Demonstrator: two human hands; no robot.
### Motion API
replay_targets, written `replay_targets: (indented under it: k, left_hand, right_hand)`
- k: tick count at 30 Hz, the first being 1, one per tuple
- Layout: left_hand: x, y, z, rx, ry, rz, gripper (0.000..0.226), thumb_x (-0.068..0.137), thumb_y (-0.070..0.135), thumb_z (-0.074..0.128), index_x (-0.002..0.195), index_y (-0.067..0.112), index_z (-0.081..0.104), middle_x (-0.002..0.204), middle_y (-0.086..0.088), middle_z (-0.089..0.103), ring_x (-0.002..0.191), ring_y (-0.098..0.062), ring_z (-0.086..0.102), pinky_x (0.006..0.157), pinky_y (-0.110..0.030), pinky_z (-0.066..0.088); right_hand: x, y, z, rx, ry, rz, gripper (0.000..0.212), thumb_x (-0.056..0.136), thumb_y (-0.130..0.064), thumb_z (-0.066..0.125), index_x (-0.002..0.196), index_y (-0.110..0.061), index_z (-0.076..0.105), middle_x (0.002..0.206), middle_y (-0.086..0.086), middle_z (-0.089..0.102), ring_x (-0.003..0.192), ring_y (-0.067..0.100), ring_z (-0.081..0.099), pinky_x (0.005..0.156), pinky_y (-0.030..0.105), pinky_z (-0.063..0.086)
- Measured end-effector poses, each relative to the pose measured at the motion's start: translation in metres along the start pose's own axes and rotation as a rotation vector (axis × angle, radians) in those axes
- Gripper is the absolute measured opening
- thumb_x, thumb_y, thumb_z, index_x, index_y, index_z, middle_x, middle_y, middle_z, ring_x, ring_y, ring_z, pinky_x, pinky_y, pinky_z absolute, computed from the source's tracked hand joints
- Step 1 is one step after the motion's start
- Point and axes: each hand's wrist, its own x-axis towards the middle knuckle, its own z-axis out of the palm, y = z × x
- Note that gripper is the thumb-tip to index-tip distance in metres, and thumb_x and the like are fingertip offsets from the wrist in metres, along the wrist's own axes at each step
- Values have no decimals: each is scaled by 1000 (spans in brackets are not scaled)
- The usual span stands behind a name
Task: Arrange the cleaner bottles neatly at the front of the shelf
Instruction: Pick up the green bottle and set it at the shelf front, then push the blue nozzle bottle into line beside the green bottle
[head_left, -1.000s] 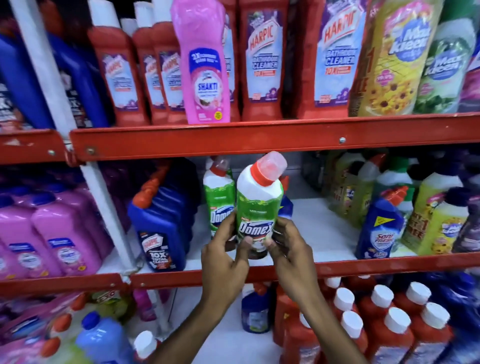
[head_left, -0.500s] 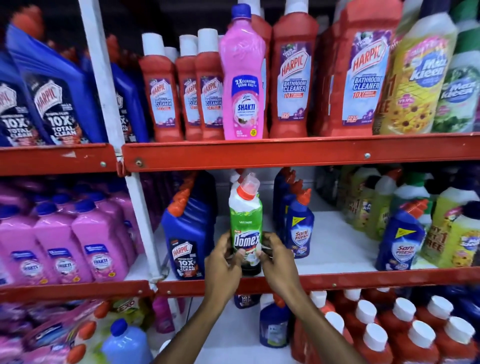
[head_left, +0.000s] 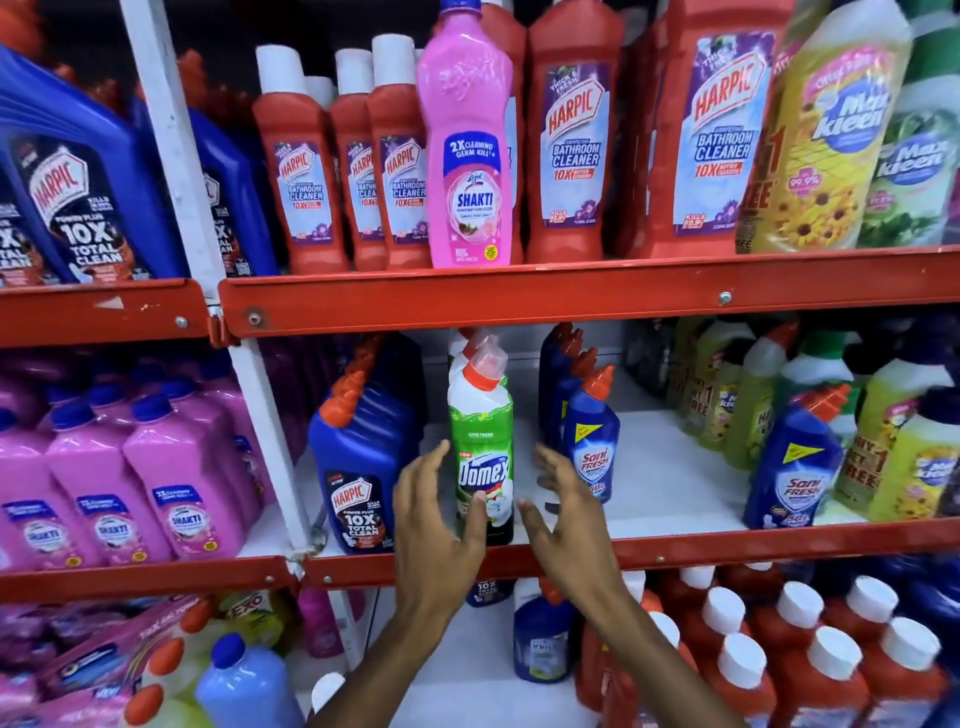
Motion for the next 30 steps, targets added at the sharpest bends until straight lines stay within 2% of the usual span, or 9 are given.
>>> replay_targets:
  k: [4,6,9,14,19,22,24,27,30]
  left_hand:
    - [-4,15,7,158,29,356,56,85,34,65,138,23,51,138,0,53,126,-19,53,104,-37,46]
    - [-5,23,21,259,-16,504,57,84,34,66,139,25,52,144,-2,54,132,-24,52,105,-44,45]
    - [-9,37,50,308,-103,701,58,88,39,65,143,24,52,156,-5,47,149,-25,39,117,-52,35]
    - [-19,62,108,359,-290,824,68,97,50,52,157,26,31,169,-8,26,160,-28,15,127,-60,14]
    - [-28,85,163,375,-434,788,74,96,48,54,159,21,25,171,-9,19,160,-29,14,127,-58,10]
    - [-32,97,192,341,-494,722,72,96,47,50,158,19,26,170,-8,24,159,-27,17,127,-56,15]
    - [-33,104,208,312,-552,663,72,97,47,45,159,19,22,170,-5,23,160,-23,16,129,-55,18]
    - [-38,114,230,260,-614,561,73,98,48,43,160,18,18,170,-2,23,159,-18,20,130,-48,19]
    - [-42,123,246,105,-645,365,69,99,48,48,158,23,24,166,1,35,152,-14,34,126,-38,32]
  right_hand:
    - [-13,9,-35,-208,151,-142,65,88,-17,66,148,-20,40,151,-1,45,136,18,42,111,31,40]
    - [-15,17,-57,-348,190,-180,69,84,-15,66,148,-17,40,153,2,42,138,24,40,113,37,38]
    - [-17,30,-88,-568,230,-161,72,83,-22,62,150,-18,36,160,8,33,145,32,33,117,47,34]
    - [-23,65,-142,-769,296,-93,78,84,-27,63,154,-17,31,164,16,23,151,37,20,115,58,32]
    - [-27,100,-200,-763,355,-12,76,86,-25,62,154,-12,30,164,17,21,152,38,19,120,55,26]
    - [-25,118,-226,-637,363,48,73,90,-20,63,153,-7,29,164,16,22,152,34,20,123,50,23]
    - [-23,127,-237,-495,343,107,72,93,-21,62,154,-9,26,165,10,23,152,26,21,123,41,24]
    - [-17,139,-251,-368,285,130,65,94,-23,62,152,-12,32,157,5,38,144,18,35,117,26,28]
    - [-9,145,-259,-313,233,91,54,94,-20,63,144,-12,45,140,4,59,125,19,58,105,35,48]
